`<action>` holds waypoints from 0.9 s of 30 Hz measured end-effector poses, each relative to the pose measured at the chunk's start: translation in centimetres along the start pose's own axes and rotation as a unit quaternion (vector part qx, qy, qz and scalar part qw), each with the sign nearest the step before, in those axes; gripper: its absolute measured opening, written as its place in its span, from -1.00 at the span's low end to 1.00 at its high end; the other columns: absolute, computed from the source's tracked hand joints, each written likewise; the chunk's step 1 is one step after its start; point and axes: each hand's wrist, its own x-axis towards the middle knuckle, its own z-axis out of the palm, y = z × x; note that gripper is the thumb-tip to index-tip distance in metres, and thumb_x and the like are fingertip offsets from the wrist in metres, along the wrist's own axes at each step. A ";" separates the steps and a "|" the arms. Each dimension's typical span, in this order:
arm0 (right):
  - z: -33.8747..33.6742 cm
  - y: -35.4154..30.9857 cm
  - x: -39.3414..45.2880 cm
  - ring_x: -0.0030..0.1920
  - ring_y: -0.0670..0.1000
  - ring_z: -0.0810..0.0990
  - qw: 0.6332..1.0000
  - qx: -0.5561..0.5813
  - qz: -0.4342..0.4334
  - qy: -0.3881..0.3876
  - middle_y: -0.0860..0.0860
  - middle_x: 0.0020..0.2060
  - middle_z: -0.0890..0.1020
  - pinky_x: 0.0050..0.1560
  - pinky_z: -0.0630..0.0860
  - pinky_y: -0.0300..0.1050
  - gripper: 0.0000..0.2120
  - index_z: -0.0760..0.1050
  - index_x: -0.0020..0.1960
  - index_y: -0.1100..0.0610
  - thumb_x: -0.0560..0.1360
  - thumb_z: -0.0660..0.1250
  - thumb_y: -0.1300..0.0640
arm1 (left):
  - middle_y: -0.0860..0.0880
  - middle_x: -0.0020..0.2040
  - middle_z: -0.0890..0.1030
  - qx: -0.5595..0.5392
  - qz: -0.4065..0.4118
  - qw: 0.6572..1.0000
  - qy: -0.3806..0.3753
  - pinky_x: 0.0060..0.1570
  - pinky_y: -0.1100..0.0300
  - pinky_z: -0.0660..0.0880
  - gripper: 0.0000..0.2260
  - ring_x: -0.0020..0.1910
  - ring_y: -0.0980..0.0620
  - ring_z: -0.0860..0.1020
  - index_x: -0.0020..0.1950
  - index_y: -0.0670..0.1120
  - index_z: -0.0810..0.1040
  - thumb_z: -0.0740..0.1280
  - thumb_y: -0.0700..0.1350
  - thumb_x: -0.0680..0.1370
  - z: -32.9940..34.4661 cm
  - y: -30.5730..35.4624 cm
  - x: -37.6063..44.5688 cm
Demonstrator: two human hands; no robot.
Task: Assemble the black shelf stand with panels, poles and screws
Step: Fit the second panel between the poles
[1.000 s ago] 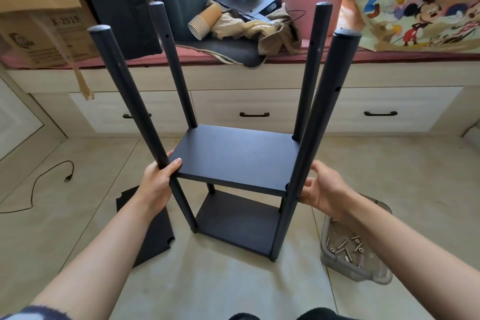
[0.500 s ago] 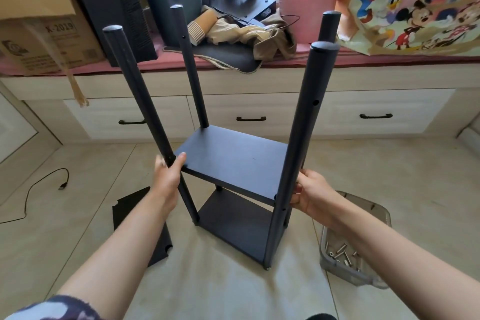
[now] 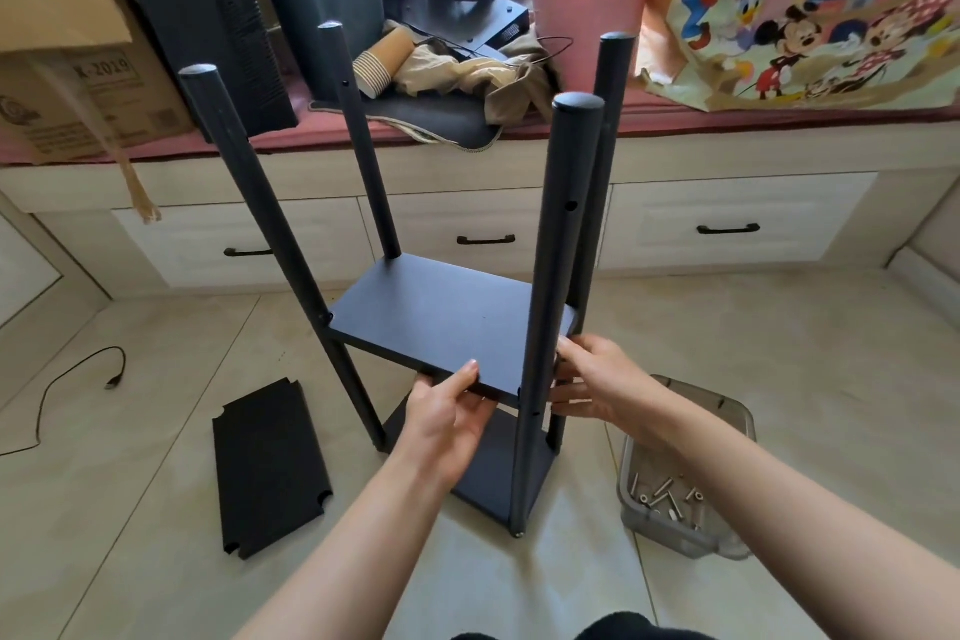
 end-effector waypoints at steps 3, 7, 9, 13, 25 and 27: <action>-1.7 -0.8 0.1 -0.02 0.05 0.70 0.995 -0.081 -0.033 0.048 0.04 0.13 0.60 0.10 0.63 0.08 -0.59 0.34 0.42 0.14 0.66 0.17 -0.05 | -0.19 0.18 0.66 -0.003 -0.001 1.000 -0.025 -0.05 0.00 0.67 -0.63 0.07 -0.15 0.69 0.41 -0.19 0.43 0.21 -0.39 0.62 -0.1 0.2 0.0; -3.8 -2.6 0.8 0.30 0.07 0.50 0.967 -0.169 -0.146 0.125 0.03 0.37 0.45 0.30 0.48 0.19 -0.48 0.12 0.56 -0.07 0.65 0.19 -0.01 | -0.19 0.20 0.66 0.004 -0.005 0.999 -0.047 0.11 -0.05 0.63 -0.64 0.10 -0.15 0.68 0.40 -0.20 0.45 0.19 -0.38 0.62 0.1 0.4 -0.1; -4.0 -3.4 1.3 0.31 0.02 0.47 0.960 -0.186 -0.183 0.106 0.03 0.36 0.48 0.32 0.46 0.17 -0.53 0.17 0.53 -0.13 0.66 0.18 0.04 | -0.19 0.19 0.66 0.010 -0.006 0.999 -0.053 0.11 -0.05 0.62 -0.64 0.09 -0.15 0.68 0.40 -0.20 0.45 0.18 -0.38 0.62 0.0 0.5 0.0; -3.7 -3.9 2.2 0.09 0.05 0.62 0.947 -0.206 -0.209 0.129 0.03 -0.01 0.67 0.20 0.55 0.18 -0.72 0.37 0.35 -0.09 0.66 0.18 0.11 | -0.20 0.22 0.64 0.024 -0.011 0.998 -0.051 0.09 -0.06 0.63 -0.61 0.07 -0.15 0.69 0.45 -0.23 0.41 0.18 -0.38 0.62 -0.1 1.1 0.2; -3.7 -3.4 3.1 0.07 0.13 0.59 0.946 -0.205 -0.213 0.135 0.01 -0.16 0.67 0.14 0.55 0.21 -0.83 0.35 0.13 -0.21 0.66 0.19 0.07 | -0.18 0.16 0.67 0.059 -0.005 0.997 -0.057 0.07 -0.19 0.60 -0.60 0.06 -0.19 0.69 0.47 -0.18 0.39 0.18 -0.36 0.63 -0.6 2.3 0.6; -3.7 -3.4 3.2 0.07 0.11 0.59 0.946 -0.202 -0.212 0.137 0.00 -0.13 0.67 0.14 0.55 0.19 -0.84 0.36 0.12 -0.21 0.65 0.21 0.06 | -0.17 0.13 0.69 0.065 -0.003 0.996 -0.057 0.06 -0.18 0.61 -0.61 0.05 -0.19 0.70 0.45 -0.18 0.39 0.18 -0.35 0.63 -0.6 2.3 0.5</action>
